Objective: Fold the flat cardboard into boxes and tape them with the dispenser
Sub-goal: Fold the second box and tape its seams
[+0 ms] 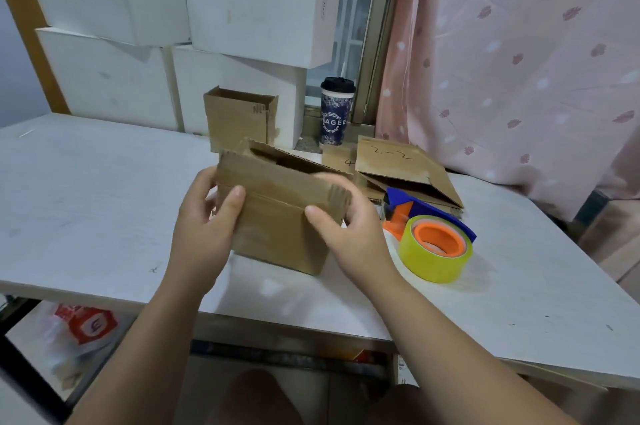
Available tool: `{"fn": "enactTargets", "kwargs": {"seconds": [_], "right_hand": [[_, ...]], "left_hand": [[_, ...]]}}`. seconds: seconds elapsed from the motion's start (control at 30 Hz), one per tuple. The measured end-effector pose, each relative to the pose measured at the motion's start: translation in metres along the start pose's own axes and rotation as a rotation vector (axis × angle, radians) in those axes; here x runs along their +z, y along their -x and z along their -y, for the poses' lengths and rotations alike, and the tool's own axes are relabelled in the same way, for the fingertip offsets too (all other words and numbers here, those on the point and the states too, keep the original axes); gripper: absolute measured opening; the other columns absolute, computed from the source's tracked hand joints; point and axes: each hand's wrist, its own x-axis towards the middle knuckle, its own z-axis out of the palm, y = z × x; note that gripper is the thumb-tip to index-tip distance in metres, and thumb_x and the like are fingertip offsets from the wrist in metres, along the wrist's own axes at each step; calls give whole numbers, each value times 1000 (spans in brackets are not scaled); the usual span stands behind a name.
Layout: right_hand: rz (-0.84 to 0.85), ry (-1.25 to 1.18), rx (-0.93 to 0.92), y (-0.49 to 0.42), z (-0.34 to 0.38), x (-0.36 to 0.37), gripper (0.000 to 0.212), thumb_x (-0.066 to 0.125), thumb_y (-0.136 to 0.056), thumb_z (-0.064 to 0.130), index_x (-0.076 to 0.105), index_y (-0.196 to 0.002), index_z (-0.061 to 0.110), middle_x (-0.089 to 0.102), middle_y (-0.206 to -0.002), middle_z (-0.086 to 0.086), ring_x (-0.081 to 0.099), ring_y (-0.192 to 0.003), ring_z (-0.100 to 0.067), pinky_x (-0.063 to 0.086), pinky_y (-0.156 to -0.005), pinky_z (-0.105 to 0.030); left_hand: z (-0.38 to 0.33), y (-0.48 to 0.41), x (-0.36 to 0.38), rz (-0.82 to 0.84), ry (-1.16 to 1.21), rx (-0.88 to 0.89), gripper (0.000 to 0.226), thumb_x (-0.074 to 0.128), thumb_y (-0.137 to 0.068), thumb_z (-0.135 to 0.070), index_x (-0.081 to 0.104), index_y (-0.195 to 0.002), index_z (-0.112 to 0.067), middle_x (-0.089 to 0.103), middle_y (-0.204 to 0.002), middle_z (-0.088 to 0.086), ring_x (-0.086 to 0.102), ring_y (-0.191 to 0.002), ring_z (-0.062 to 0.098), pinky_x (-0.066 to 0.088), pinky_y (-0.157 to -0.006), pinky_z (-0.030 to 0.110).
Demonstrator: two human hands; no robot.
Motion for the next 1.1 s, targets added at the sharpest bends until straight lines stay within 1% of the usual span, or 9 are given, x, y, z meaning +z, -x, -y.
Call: {"fn": "enactTargets", "kwargs": {"seconds": [0.1, 0.23, 0.37, 0.43, 0.57, 0.67, 0.77, 0.93, 1.1], "right_hand": [[114, -83, 156, -8, 4, -9, 41, 45, -80, 68, 75, -85, 40, 62, -116, 26, 46, -116, 18, 33, -92, -1], [132, -123, 311, -19, 3, -20, 64, 26, -90, 68, 78, -83, 33, 65, -124, 4, 52, -121, -2, 32, -111, -38], [304, -55, 325, -31, 18, -37, 13, 65, -79, 26, 77, -74, 27, 63, -123, 9, 54, -120, -9, 45, -94, -33], [462, 108, 280, -32, 24, -42, 23, 67, -82, 15, 76, -92, 33, 48, -140, 8, 42, -130, -7, 39, -104, -33], [559, 469, 253, -30, 33, -38, 22, 62, -90, 39, 66, -110, 46, 31, -151, 12, 28, -138, -8, 26, -108, -32], [524, 710, 207, -26, 31, -28, 27, 54, -89, 54, 69, -106, 39, 26, -153, 6, 20, -141, -11, 21, -107, -31], [301, 705, 161, -21, 21, -17, 37, 46, -95, 49, 69, -98, 21, 29, -150, 1, 22, -139, -15, 19, -103, -24], [-11, 448, 125, -26, 14, -9, 14, 48, -96, 26, 46, -83, 30, 46, -117, -1, 43, -96, -3, 28, -71, -3], [-264, -135, 357, -29, -4, -12, 26, 45, -98, 29, 46, -122, 39, 56, -125, 2, 56, -103, -18, 48, -90, -50]], "left_hand": [[-2, -4, -6, 72, 227, -282, 51, 30, -87, -70, 65, -98, -34, 64, -97, -24, 56, -97, -4, 48, -88, 34], [-24, -27, -18, 268, 3, -529, 47, 43, -93, -54, 67, -109, -17, 63, -121, 0, 54, -118, 22, 44, -96, 53], [-43, -42, -23, 602, -238, -345, 15, 60, -88, -34, 73, -94, -37, 62, -109, -15, 56, -104, 12, 50, -81, 33], [-46, -43, -18, 719, -372, -282, 18, 59, -89, -33, 70, -98, -45, 58, -111, -21, 53, -103, 6, 46, -79, 23], [-44, -41, -5, 769, -592, -160, 21, 47, -97, -36, 66, -92, -44, 54, -99, -25, 47, -97, -6, 36, -76, 15], [-38, -37, 0, 729, -662, -109, 18, 43, -95, -44, 60, -89, -43, 49, -109, -8, 42, -111, 9, 39, -89, 30], [-34, -29, 5, 631, -607, -60, 17, 45, -86, -58, 49, -90, -42, 48, -113, 6, 46, -108, 26, 39, -75, 32], [-22, -22, 10, 266, -424, -18, 22, 41, -99, -32, 37, -113, -47, 56, -109, -10, 54, -88, 11, 39, -61, 23], [-6, -25, 3, -56, -47, -163, 41, 40, -101, -28, 34, -125, -60, 43, -140, -7, 48, -120, 22, 50, -82, 32]]}}
